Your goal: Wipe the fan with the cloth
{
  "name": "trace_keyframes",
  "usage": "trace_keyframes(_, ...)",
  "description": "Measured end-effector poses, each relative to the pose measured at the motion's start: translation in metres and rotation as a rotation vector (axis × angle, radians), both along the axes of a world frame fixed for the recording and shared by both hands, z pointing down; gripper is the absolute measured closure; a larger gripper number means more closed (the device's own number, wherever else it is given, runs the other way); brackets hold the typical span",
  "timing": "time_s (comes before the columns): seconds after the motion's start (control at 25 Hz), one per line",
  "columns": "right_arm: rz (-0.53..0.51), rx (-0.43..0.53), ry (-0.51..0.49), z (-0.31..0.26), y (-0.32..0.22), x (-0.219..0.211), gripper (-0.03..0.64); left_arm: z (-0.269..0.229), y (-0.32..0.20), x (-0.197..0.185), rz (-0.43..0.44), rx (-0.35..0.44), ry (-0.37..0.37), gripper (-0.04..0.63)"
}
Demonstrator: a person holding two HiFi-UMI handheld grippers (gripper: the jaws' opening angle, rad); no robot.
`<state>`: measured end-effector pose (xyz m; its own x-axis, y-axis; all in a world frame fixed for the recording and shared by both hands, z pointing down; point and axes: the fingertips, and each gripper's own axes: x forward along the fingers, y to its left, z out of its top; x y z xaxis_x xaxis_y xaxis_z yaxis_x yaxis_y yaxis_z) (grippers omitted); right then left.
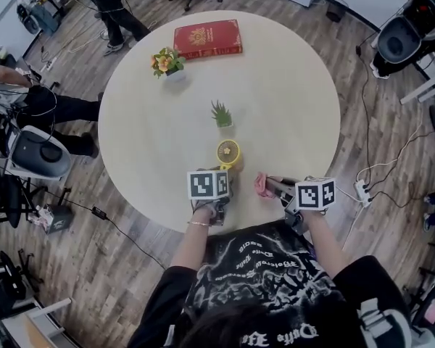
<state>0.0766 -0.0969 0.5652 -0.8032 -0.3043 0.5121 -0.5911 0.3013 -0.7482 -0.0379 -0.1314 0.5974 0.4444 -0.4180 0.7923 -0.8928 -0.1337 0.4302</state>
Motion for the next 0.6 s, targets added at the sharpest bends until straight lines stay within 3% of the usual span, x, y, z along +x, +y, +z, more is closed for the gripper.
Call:
trace_keyframes(0.12, -0.019, 0.065, -0.056, -0.02, -0.003, -0.013, 0.584, -0.025, -0.008, 0.01, -0.085, 0.052, 0.177, 0.396)
trace_keyframes(0.36, -0.094, 0.221, -0.196, -0.083, -0.004, -0.043, 0.584, -0.1, -0.03, 0.021, -0.339, 0.16, 0.761, 0.397)
trace_keyframes(0.48, -0.13, 0.28, -0.214, -0.106, -0.008, -0.058, 0.584, -0.122, -0.035, 0.015, -0.391, 0.224, 0.862, 0.397)
trace_keyframes(0.6, -0.151, 0.293, -0.157, -0.107, -0.015, -0.073, 0.584, -0.144, -0.036, 0.015, -0.416, 0.286, 0.946, 0.397)
